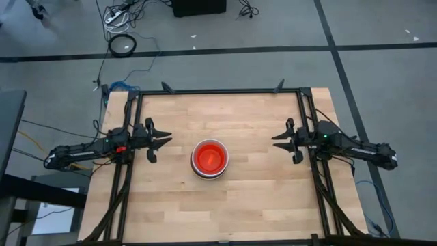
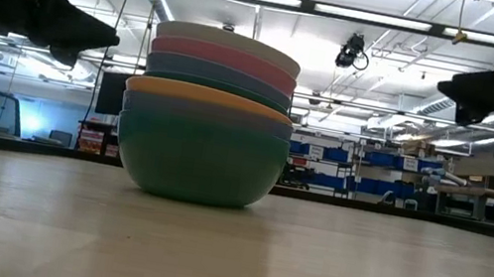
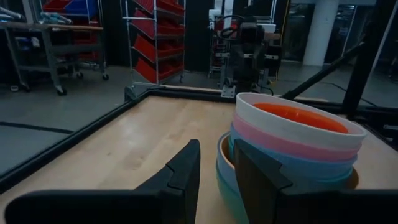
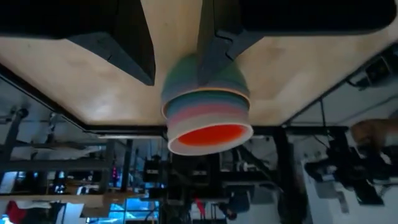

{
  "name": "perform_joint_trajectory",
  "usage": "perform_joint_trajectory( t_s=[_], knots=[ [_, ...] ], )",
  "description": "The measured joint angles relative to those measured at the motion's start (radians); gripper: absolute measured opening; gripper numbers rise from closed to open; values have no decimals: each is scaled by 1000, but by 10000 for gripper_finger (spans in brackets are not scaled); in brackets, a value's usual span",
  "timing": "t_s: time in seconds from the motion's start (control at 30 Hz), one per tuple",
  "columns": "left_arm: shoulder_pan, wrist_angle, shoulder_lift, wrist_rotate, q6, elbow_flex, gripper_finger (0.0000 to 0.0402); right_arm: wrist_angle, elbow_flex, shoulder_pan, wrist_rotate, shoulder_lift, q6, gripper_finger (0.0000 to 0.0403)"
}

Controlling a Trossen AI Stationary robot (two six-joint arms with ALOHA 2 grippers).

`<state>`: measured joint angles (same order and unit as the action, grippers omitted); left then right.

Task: Nest bowls inside each other
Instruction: Return to Home Position

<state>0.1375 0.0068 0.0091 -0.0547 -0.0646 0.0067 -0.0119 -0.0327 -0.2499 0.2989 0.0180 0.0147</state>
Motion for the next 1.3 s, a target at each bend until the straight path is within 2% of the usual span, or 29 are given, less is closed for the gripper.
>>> perform_joint_trajectory(
  t_s=[0.2, 0.53, 0.77, 1.3],
  knots=[
    [0, 0, 0, -3, 11, 0, 106, -3, 2, 8, -71, 43, -53, 107],
    [0, 26, 0, -12, 8, 0, 106, -4, 3, 8, -116, 51, -64, 107],
    [0, 28, 0, -12, 8, 0, 106, -2, 3, 8, -119, 51, 44, 107],
    [0, 32, 0, -11, 8, 0, 106, 16, 5, 8, -119, 51, 44, 107]
  ],
)
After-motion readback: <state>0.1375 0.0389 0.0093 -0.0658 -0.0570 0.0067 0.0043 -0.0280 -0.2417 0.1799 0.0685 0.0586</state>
